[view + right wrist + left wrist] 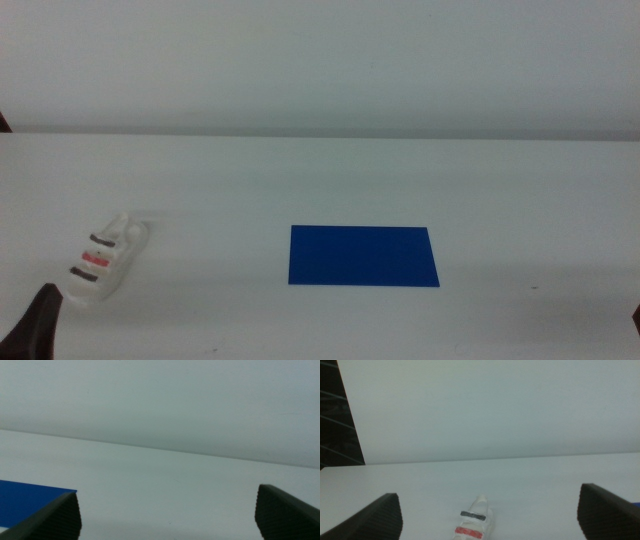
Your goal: Use one arm to grab the shoe from the table and place it on the mat.
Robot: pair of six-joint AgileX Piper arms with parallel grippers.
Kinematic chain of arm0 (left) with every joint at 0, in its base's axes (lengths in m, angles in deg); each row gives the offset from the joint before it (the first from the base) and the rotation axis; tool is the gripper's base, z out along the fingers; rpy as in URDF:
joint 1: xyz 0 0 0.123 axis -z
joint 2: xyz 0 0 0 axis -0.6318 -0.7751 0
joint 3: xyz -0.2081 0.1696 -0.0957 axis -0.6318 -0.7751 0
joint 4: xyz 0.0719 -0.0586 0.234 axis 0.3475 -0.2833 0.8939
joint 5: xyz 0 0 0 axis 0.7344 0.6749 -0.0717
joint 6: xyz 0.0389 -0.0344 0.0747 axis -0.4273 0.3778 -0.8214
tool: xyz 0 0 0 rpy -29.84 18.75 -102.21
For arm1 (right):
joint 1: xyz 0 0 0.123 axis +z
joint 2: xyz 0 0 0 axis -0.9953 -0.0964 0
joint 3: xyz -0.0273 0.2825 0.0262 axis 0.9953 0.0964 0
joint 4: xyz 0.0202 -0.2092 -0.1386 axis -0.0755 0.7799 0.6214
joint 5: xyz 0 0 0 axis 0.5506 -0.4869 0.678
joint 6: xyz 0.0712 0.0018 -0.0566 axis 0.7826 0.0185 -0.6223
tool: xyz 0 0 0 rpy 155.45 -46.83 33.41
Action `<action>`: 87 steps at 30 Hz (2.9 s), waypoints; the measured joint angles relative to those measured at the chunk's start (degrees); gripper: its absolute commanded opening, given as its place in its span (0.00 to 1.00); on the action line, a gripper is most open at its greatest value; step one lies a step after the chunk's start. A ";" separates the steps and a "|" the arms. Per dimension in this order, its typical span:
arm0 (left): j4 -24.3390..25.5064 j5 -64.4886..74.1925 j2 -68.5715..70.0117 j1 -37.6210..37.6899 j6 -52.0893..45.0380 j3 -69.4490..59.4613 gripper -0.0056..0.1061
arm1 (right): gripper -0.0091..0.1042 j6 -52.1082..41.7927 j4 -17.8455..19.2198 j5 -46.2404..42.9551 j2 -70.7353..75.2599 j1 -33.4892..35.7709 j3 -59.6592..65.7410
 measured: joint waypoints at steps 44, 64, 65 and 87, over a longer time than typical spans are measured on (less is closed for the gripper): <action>-1.88 53.70 -104.13 -2.82 -12.05 74.25 0.89 | 0.90 0.00 0.00 0.00 0.00 0.00 0.00; -3.07 48.26 -113.92 -3.96 -15.58 74.25 0.77 | 0.90 0.00 0.00 0.00 0.00 0.00 0.00; -3.19 48.26 -114.05 -3.96 -15.73 74.25 0.71 | 0.90 0.00 0.00 0.00 0.00 0.00 0.00; 0.77 60.34 -113.32 16.10 -9.65 89.69 0.04 | 0.90 0.00 0.00 0.00 0.00 0.00 0.00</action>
